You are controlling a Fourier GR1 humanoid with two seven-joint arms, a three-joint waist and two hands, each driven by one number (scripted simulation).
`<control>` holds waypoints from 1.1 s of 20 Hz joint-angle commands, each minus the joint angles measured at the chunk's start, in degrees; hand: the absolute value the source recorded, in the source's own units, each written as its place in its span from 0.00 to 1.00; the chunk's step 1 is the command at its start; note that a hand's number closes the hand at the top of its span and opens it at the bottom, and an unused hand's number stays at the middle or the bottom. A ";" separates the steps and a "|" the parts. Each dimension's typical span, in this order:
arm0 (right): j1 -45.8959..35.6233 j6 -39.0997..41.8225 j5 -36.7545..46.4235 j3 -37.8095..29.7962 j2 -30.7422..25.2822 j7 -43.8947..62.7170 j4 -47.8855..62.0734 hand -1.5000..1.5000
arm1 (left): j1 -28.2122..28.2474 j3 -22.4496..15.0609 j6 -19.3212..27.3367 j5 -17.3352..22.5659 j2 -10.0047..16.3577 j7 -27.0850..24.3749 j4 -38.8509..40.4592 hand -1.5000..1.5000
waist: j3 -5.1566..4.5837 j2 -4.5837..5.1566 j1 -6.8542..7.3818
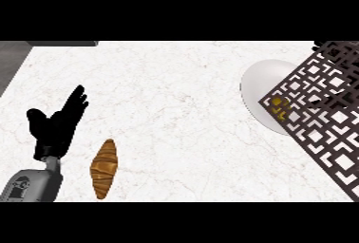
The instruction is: Pick the lemon from the placemat and place it in the plate
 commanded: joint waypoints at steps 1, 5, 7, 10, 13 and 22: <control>1.55 17.48 -3.50 -0.69 -3.20 1.29 1.91 0.00 | -1.90 1.86 -0.73 0.39 1.04 -0.46 3.24 0.50 | -0.01 0.20 -0.89; 1.34 20.21 -4.36 -1.32 -4.36 1.71 3.70 0.00 | 0.25 0.41 0.06 0.32 -0.56 1.37 -1.82 0.50 | 0.12 0.35 0.92; 0.80 20.52 -4.80 -2.00 -5.56 0.90 3.86 0.00 | 0.57 -0.56 -0.88 -0.47 -1.17 -0.55 -0.34 0.50 | 0.13 0.50 1.02; 1.29 20.01 -5.48 -2.51 -5.40 -0.35 4.23 0.00 | -1.30 -0.16 -0.39 -0.46 -1.11 1.27 -0.44 0.50 | 0.20 0.74 1.46; 1.32 20.09 -5.49 -2.55 -6.59 -0.60 4.88 0.00 | 0.09 0.71 -1.92 0.25 -0.01 -0.04 -1.14 0.50 | 0.25 0.94 2.23; 3.80 18.98 -5.07 -2.54 -9.82 -4.15 6.02 0.00 | -0.74 -0.38 -1.30 -1.33 -1.70 -1.12 0.27 0.50 | 0.34 1.19 2.37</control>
